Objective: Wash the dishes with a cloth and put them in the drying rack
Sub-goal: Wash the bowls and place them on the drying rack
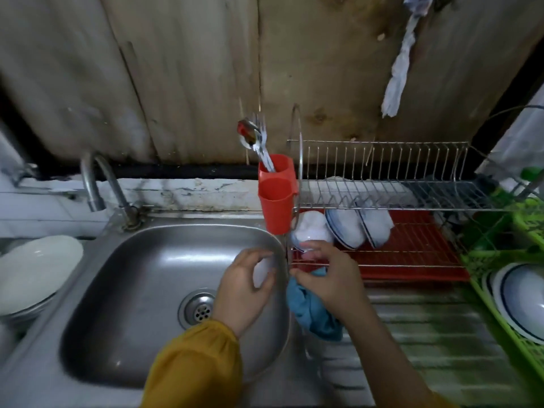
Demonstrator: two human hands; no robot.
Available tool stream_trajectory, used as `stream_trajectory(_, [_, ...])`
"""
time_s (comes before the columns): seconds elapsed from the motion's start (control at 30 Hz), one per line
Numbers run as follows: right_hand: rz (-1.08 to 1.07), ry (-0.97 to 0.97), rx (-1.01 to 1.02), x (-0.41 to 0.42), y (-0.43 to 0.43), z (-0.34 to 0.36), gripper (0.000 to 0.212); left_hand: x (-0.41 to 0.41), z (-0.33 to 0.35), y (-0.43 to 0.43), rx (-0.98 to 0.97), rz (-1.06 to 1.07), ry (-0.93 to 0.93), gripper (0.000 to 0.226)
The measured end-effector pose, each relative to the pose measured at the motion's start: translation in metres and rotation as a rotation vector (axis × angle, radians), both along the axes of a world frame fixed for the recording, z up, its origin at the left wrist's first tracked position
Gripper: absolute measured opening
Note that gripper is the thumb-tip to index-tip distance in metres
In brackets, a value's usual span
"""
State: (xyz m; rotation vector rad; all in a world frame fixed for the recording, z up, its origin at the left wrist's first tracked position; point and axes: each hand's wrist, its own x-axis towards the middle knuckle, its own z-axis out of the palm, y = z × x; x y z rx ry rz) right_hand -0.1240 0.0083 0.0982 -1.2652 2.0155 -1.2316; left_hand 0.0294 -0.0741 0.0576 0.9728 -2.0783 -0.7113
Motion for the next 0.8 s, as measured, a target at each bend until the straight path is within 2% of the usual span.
stream_trajectory(0.13, [0.186, 0.008, 0.048, 0.060, -0.023, -0.003, 0.045, 0.072, 0.001, -0.019, -0.013, 0.194, -0.026, 0.027])
stream_trajectory(0.37, [0.432, 0.138, 0.079, 0.176, -0.082, 0.001, 0.043, 0.199, 0.005, -0.050, -0.002, 0.342, -0.114, 0.029])
stream_trajectory(0.53, [0.639, 0.213, 0.120, 0.259, -0.134, 0.016, 0.039, 0.294, -0.007, -0.070, -0.083, 0.472, -0.068, 0.020])
stream_trajectory(0.67, [0.812, 0.198, 0.182, 0.327, -0.176, 0.024, 0.041, 0.372, -0.025, -0.088, -0.028, 0.552, -0.245, 0.027])
stream_trajectory(0.8, [0.961, 0.257, 0.187, 0.398, -0.208, 0.021, 0.044, 0.438, -0.047, -0.101, 0.178, 0.568, -0.512, 0.028])
